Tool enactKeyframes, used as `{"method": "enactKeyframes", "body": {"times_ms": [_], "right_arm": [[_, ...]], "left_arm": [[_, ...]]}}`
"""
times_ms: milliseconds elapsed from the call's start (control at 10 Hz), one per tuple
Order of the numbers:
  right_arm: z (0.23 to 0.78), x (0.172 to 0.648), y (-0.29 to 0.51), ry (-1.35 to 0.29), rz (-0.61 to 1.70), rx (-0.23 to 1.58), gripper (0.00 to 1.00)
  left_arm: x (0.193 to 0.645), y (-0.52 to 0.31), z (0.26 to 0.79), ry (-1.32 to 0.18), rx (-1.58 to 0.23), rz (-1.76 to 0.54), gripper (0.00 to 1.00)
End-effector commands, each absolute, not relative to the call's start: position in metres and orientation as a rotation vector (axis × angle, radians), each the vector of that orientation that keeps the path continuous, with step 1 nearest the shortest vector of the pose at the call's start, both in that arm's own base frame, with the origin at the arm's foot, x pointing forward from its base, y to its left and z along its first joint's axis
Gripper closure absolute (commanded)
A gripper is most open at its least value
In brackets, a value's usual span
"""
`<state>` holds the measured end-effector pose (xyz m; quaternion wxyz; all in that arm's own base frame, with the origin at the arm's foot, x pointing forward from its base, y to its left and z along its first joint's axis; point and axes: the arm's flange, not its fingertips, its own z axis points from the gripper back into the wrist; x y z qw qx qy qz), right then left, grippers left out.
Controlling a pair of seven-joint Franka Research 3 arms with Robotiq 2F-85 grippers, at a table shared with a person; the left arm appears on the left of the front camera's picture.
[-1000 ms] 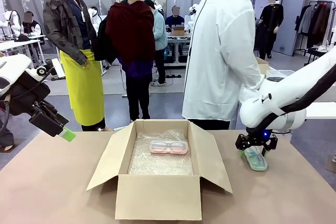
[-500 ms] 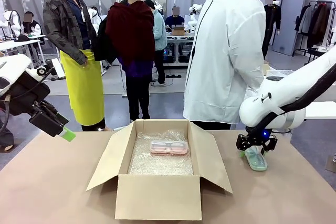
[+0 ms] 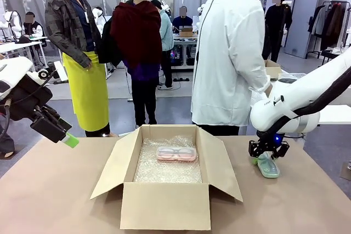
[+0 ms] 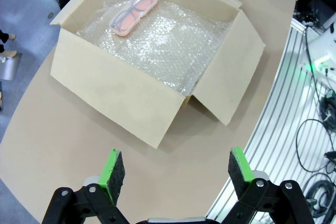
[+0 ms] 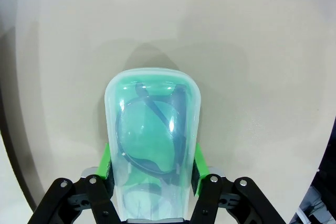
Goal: Pack the glasses set securely to prepare it for shipping.
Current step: Put the Glasses case from the right side of the table into the Package Box.
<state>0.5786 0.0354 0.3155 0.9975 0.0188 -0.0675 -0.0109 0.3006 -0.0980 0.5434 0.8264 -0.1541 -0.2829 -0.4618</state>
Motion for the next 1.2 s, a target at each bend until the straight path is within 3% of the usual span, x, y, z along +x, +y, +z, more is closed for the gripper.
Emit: {"method": "enactKeyframes", "body": {"times_ms": [0,200,600,1100], "right_arm": [[0.349,0.571,0.043,-0.137,-0.003,0.033,0.53],[0.392,0.557,0.053,-0.142,0.096,0.023,0.53],[0.489,0.518,0.141,-0.153,0.551,0.026,0.53],[0.489,0.493,0.3,-0.04,1.141,0.027,0.53]], "left_arm": [[0.3,-0.097,0.544,-0.605,-0.35,-0.989,0.0],[0.3,-0.097,0.544,-0.605,-0.35,-0.989,0.0],[0.3,-0.097,0.544,-0.605,-0.35,-0.989,0.0],[0.3,-0.097,0.544,-0.605,-0.35,-0.989,0.0]]}}
